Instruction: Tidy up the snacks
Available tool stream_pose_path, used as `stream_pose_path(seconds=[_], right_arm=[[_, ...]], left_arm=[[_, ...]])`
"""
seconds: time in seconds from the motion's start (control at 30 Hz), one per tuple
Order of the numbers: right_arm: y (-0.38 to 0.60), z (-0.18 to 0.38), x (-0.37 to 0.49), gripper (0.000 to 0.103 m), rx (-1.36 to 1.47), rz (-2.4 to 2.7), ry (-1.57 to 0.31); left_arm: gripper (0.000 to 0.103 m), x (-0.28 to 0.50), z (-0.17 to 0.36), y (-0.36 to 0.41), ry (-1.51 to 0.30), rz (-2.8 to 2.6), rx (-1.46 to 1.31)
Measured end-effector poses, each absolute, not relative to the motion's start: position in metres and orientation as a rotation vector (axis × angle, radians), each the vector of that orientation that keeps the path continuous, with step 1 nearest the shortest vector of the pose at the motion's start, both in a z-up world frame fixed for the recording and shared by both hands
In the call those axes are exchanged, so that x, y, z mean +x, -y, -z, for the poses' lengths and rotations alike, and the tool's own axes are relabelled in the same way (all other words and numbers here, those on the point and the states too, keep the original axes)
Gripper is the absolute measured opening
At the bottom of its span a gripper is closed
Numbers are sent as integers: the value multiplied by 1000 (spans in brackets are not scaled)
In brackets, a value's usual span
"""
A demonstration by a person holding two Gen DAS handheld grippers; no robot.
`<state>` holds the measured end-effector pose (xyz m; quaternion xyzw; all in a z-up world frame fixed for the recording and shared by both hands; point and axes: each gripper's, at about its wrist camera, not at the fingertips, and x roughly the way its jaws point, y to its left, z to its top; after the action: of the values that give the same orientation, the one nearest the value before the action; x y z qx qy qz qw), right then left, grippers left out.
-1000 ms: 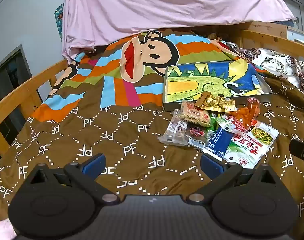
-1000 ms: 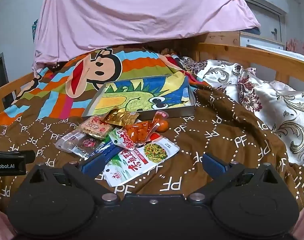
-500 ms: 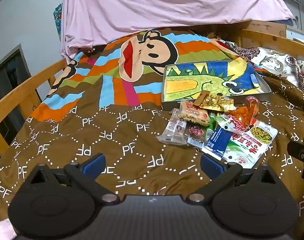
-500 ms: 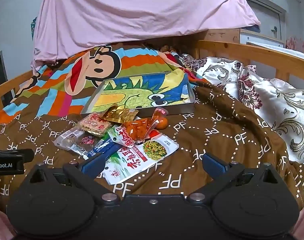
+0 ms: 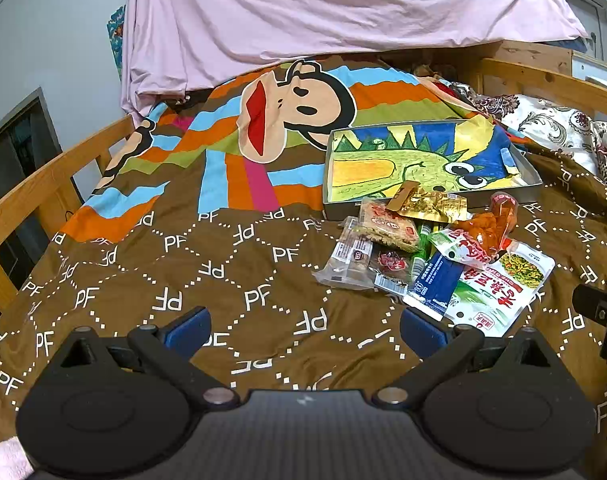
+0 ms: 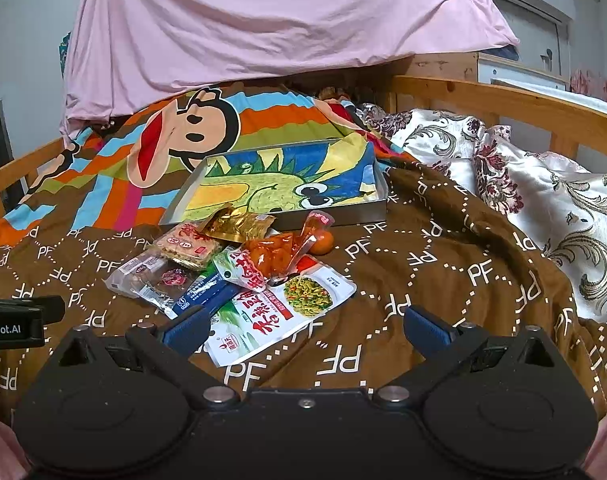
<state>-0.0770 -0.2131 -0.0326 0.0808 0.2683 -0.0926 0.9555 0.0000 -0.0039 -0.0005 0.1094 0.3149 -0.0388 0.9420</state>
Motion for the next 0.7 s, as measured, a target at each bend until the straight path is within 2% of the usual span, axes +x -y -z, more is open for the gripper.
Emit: stream_pose_path(seconds=[0.7], right_arm=[[213,32,-76,102,165,188,-547]], left_arm=[[103,1,2,3,-645,79,223]])
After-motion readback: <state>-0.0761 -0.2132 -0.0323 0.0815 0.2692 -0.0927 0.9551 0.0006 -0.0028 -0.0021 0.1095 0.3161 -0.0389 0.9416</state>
